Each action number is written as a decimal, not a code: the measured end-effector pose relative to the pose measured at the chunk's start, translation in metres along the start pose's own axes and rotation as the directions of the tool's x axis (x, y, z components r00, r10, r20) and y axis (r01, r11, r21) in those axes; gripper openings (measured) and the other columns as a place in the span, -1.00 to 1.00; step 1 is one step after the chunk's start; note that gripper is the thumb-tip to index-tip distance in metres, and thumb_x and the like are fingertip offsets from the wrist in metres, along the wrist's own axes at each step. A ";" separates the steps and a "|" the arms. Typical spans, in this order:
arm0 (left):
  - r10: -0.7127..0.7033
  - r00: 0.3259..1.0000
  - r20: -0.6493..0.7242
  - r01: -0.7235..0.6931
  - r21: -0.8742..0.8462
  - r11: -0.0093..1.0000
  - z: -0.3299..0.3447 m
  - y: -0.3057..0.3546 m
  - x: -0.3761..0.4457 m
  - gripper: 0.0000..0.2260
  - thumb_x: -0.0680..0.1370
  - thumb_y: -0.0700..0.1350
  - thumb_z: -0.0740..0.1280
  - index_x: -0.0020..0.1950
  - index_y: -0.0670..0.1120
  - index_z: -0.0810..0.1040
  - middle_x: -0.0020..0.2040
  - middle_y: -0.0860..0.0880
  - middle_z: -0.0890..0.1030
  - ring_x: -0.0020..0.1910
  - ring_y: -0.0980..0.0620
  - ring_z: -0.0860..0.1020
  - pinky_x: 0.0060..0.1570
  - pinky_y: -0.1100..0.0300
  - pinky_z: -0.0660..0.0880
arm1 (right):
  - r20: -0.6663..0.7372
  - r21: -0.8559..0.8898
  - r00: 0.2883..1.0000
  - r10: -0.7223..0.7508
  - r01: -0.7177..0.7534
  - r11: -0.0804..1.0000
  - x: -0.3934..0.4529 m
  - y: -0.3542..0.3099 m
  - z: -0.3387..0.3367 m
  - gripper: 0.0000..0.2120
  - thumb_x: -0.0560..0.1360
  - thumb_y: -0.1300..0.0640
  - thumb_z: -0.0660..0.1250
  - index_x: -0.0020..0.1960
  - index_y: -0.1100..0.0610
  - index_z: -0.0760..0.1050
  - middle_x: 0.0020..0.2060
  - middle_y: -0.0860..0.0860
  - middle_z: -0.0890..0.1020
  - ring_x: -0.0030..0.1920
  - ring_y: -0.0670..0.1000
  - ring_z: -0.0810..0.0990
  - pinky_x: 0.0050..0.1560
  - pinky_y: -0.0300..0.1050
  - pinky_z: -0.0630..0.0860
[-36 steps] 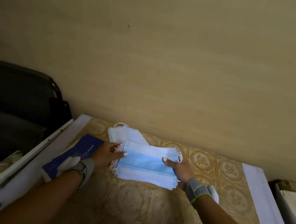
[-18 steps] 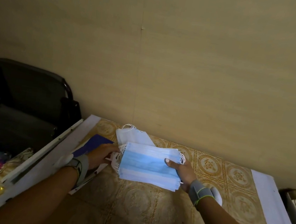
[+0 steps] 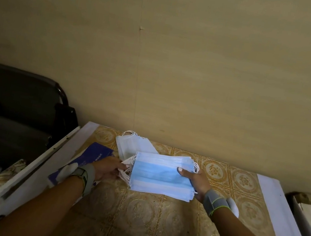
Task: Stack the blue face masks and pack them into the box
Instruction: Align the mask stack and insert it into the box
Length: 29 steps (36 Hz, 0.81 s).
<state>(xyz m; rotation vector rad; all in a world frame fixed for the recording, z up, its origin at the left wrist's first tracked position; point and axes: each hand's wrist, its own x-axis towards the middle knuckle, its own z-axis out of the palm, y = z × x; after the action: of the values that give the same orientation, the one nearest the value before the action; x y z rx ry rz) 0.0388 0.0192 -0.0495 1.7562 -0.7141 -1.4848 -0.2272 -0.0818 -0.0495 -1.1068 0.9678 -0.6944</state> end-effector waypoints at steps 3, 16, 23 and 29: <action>-0.004 0.999 -0.041 0.004 0.017 1.000 0.003 0.004 0.002 -0.89 0.57 -0.32 0.19 0.04 -0.28 0.49 -0.18 -0.15 0.56 -0.26 0.01 0.57 -0.45 0.30 0.59 | 0.011 -0.021 1.000 -0.003 0.003 1.000 -0.003 0.000 -0.001 -0.81 0.43 0.32 0.37 -0.02 0.10 0.52 -0.08 0.12 0.64 -0.17 0.12 0.64 -0.29 -0.11 0.65; -0.097 0.993 0.069 0.102 -0.065 0.993 0.020 0.016 0.010 -0.87 0.57 -0.16 0.20 -0.05 -0.18 0.51 -0.22 -0.13 0.61 -0.26 -0.02 0.58 -0.29 0.15 0.62 | -0.055 0.039 0.998 -0.008 0.010 0.999 -0.008 -0.004 -0.014 -0.78 0.43 0.35 0.36 0.02 0.12 0.49 -0.09 0.09 0.63 -0.16 0.12 0.61 -0.32 -0.15 0.65; -0.080 0.994 0.079 0.088 -0.114 0.990 0.026 0.015 0.021 -0.89 0.55 -0.29 0.20 0.03 -0.29 0.48 -0.13 -0.18 0.56 -0.21 -0.07 0.55 -0.37 0.20 0.61 | -0.044 0.038 0.999 -0.016 0.017 0.999 -0.008 -0.003 -0.018 -0.78 0.43 0.37 0.35 -0.04 0.09 0.51 -0.11 0.09 0.64 -0.19 0.09 0.63 -0.34 -0.14 0.64; -0.104 0.991 0.087 0.122 -0.235 0.964 0.028 0.017 0.025 -0.80 0.61 -0.26 0.10 -0.15 -0.22 0.46 -0.37 -0.13 0.62 -0.41 -0.02 0.61 -0.34 0.12 0.59 | -0.031 0.026 0.999 -0.009 0.010 1.000 -0.007 0.000 -0.022 -0.76 0.44 0.35 0.36 0.08 0.18 0.48 -0.06 0.14 0.63 -0.16 0.14 0.63 -0.28 -0.08 0.66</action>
<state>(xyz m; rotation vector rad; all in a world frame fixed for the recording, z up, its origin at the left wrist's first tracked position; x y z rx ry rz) 0.0162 -0.0154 -0.0531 1.5863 -0.4541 -1.6458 -0.2501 -0.0851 -0.0508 -1.0807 0.9777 -0.7317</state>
